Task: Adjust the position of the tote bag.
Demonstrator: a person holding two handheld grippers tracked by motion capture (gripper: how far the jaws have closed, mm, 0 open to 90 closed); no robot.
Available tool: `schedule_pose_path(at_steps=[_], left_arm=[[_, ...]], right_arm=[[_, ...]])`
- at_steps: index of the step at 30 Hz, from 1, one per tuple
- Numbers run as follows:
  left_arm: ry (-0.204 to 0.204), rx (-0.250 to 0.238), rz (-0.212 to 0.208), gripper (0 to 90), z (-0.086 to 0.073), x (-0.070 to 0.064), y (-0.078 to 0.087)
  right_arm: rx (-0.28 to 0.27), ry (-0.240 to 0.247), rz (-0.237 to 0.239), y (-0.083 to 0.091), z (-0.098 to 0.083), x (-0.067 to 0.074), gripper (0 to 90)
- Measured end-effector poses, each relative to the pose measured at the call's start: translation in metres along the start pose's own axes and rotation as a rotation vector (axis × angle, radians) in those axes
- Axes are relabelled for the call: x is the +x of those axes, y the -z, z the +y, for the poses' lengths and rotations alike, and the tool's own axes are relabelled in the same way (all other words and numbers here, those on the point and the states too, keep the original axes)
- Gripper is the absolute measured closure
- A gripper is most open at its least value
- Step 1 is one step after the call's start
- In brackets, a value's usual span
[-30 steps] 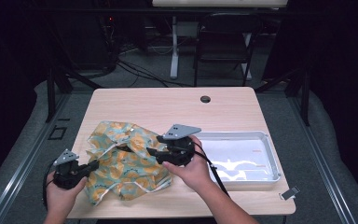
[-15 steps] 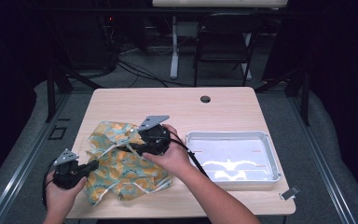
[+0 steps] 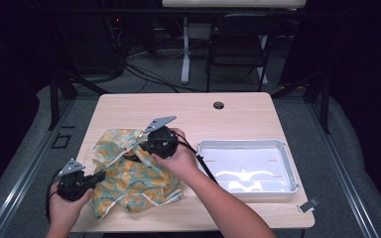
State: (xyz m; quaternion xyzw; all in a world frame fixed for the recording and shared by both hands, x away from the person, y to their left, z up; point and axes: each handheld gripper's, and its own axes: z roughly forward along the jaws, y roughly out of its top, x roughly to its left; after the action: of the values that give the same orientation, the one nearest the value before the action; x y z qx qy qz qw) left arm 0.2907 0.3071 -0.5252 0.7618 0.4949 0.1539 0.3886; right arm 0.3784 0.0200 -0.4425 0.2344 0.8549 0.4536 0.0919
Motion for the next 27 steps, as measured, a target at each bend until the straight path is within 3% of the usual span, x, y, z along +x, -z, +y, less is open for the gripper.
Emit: schedule_pose_path(at_steps=[5, 9, 18, 22, 27], left_arm=[[-0.005, 0.003, -0.005, 90.0, 0.001, -0.001, 0.003], [-0.017, -0.072, 0.02, 84.1, 0.007, -0.007, 0.016], [-0.037, -0.181, 0.071, 70.9, 0.023, -0.011, 0.046], [-0.059, -0.215, 0.069, 57.3, 0.031, -0.014, 0.044], [-0.122, -0.204, 0.102, 50.0, 0.041, -0.023, 0.031]], right_arm=[[-0.035, 0.013, -0.033, 0.006, 0.013, -0.004, 90.0], [-0.054, 0.027, -0.046, 0.01, 0.021, -0.003, 90.0], [-0.063, 0.036, -0.052, 0.016, 0.024, -0.001, 90.0], [-0.071, 0.039, -0.05, 0.018, 0.025, 0.0, 90.0], [-0.08, 0.037, -0.056, 0.021, 0.027, 0.0, 90.0]])
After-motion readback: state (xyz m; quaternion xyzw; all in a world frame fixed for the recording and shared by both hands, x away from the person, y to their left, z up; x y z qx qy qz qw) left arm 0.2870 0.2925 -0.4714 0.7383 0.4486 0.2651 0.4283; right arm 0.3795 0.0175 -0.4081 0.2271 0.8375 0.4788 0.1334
